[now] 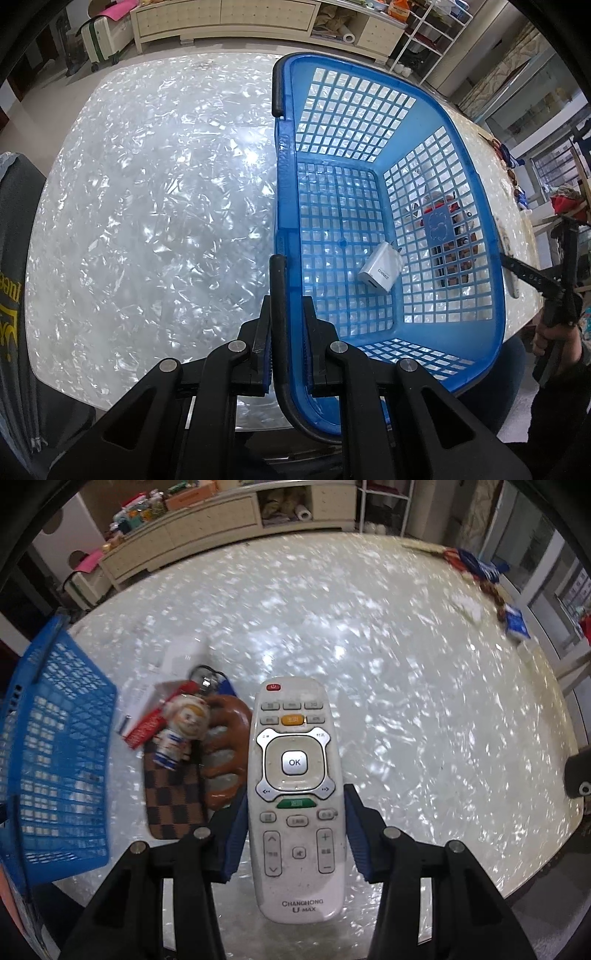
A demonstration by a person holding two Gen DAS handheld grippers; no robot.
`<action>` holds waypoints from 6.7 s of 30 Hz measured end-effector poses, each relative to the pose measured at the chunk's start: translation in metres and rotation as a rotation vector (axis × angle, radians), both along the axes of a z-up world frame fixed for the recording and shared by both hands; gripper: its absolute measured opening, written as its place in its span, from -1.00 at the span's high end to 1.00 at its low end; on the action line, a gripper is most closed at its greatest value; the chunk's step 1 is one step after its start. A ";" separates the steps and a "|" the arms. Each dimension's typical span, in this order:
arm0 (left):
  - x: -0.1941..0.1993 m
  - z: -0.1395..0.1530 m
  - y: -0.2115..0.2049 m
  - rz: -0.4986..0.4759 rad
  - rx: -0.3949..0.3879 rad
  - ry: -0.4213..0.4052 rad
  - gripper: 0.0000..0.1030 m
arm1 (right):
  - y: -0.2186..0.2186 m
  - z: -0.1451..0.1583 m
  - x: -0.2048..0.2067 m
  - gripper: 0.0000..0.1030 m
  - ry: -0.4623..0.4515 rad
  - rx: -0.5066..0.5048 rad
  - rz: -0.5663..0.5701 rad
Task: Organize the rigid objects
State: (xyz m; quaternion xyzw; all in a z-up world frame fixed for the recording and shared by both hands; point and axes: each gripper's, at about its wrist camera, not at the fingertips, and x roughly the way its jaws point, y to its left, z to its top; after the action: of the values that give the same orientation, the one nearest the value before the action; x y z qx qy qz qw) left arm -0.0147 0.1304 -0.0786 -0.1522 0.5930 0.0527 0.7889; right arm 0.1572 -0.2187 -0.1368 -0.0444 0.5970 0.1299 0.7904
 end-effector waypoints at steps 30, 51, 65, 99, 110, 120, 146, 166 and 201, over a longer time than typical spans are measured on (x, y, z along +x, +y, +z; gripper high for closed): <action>-0.001 0.002 -0.001 0.003 0.019 -0.005 0.74 | 0.168 0.103 -0.058 0.11 -0.189 0.143 0.505; -0.004 0.003 -0.003 -0.007 0.031 -0.025 0.73 | 0.224 0.042 -0.062 0.11 -0.160 0.064 0.771; -0.005 0.003 -0.004 -0.012 0.042 -0.032 0.73 | 0.242 0.029 -0.062 0.52 -0.236 -0.016 0.878; -0.005 0.004 -0.007 -0.003 0.074 -0.029 0.73 | 0.189 0.078 -0.040 -1.00 -0.328 0.016 0.722; -0.005 0.004 -0.008 -0.002 0.093 -0.024 0.73 | 0.124 0.088 0.004 -1.00 -0.280 0.052 0.518; -0.006 0.003 -0.009 -0.002 0.090 -0.024 0.73 | 0.084 0.049 0.019 -1.00 -0.172 0.021 0.438; -0.008 0.003 -0.008 0.005 0.079 -0.034 0.73 | 0.094 -0.034 0.033 -0.50 -0.003 0.053 0.357; -0.009 -0.001 -0.005 0.014 0.080 -0.029 0.73 | 0.078 -0.051 0.049 0.30 -0.009 0.070 0.247; -0.009 0.000 -0.008 0.010 0.103 -0.031 0.73 | 0.110 0.126 -0.011 0.31 -0.351 0.165 0.418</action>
State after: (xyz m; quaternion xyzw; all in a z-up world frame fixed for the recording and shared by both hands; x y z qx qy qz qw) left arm -0.0241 0.1221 -0.0788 -0.1150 0.5766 0.0847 0.8045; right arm 0.1462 -0.1084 -0.0104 -0.1239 0.4163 0.3283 0.8388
